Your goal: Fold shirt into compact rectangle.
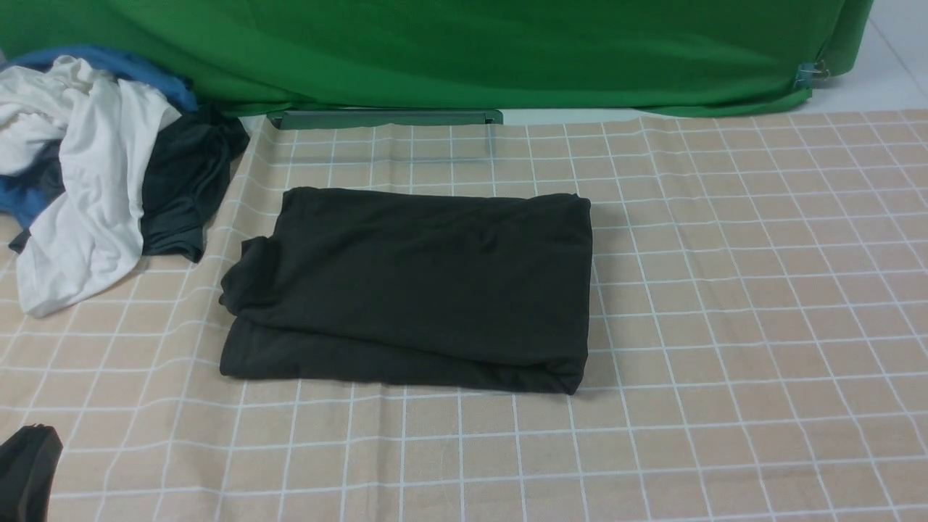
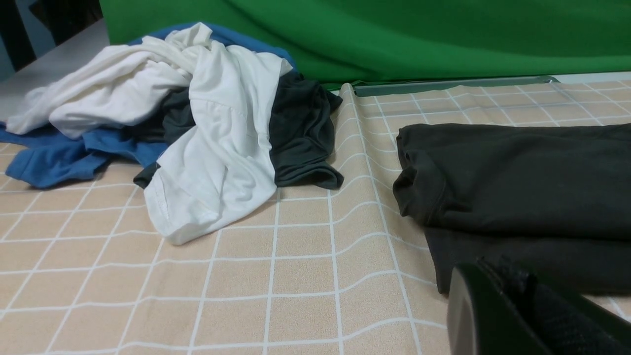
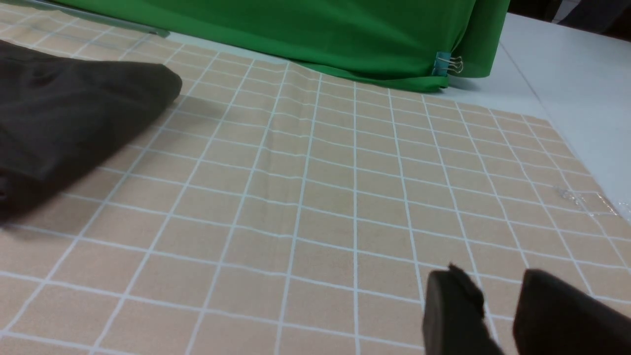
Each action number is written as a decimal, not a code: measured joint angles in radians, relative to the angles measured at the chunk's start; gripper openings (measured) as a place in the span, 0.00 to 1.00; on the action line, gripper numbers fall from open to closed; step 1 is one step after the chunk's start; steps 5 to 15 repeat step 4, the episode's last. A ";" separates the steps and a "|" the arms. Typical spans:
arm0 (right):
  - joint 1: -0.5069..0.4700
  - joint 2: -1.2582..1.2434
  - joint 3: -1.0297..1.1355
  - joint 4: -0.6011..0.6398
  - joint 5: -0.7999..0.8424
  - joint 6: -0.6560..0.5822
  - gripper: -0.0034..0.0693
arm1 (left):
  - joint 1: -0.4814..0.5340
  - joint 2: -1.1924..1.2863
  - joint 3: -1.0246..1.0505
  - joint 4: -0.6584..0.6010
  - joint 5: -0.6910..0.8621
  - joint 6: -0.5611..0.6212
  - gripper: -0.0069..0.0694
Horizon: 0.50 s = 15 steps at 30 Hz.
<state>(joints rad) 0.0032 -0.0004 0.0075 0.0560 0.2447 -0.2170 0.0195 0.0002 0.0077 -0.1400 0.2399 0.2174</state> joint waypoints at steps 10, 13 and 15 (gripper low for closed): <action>0.000 0.000 0.000 0.000 0.000 0.001 0.37 | 0.000 0.000 0.000 0.000 0.000 0.000 0.12; 0.000 0.000 0.000 0.000 0.000 0.001 0.37 | 0.000 0.000 0.000 0.000 0.000 0.000 0.12; 0.000 0.000 0.000 0.000 0.000 0.001 0.37 | 0.000 0.000 0.000 0.000 0.000 0.000 0.12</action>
